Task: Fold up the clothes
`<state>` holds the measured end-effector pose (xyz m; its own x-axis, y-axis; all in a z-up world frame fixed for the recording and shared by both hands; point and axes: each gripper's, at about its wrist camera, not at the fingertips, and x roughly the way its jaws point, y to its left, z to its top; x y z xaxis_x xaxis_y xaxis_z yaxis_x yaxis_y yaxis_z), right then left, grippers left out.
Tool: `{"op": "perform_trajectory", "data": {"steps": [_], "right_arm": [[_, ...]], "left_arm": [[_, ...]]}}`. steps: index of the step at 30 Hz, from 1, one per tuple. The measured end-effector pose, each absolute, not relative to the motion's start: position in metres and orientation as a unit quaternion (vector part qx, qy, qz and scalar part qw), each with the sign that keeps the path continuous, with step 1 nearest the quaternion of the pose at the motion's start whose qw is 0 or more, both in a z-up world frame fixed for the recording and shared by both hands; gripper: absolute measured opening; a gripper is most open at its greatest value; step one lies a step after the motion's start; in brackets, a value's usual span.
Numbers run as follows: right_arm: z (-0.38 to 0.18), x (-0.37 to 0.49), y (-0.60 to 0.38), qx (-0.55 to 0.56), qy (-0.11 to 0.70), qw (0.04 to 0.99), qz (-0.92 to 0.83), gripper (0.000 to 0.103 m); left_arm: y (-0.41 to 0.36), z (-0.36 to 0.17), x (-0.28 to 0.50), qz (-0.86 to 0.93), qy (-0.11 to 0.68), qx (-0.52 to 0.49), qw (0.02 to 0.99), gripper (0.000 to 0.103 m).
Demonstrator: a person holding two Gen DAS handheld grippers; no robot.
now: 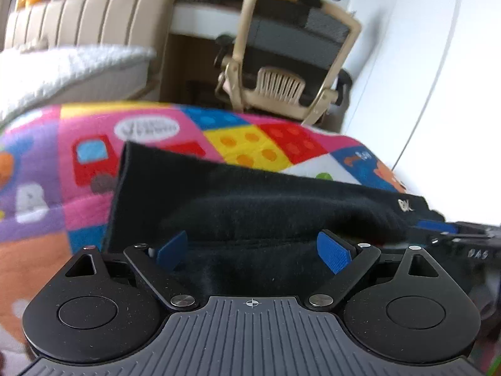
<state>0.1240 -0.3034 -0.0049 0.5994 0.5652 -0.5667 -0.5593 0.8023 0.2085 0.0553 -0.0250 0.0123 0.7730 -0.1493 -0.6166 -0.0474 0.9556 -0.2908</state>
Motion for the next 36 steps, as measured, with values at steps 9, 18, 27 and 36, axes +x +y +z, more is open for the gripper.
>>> {"op": "perform_trajectory", "data": {"steps": [9, 18, 27, 36], "right_arm": [[-0.012, 0.121, -0.267, -0.001, 0.351, 0.865, 0.359, 0.070], [-0.010, 0.084, -0.292, -0.038, 0.358, 0.855, 0.373, 0.070], [-0.008, 0.047, -0.308, -0.063, 0.344, 0.861, 0.370, 0.070], [0.013, 0.081, -0.359, 0.027, 0.333, 0.909, 0.248, 0.059]], "left_arm": [[-0.029, 0.004, 0.050, -0.041, 0.355, -0.150, 0.922, 0.095], [-0.039, 0.005, 0.017, -0.057, 0.356, -0.139, 0.922, 0.096], [-0.045, 0.009, -0.012, -0.076, 0.367, -0.144, 0.916, 0.097], [-0.044, 0.016, -0.032, -0.083, 0.369, -0.163, 0.911, 0.097]]}}
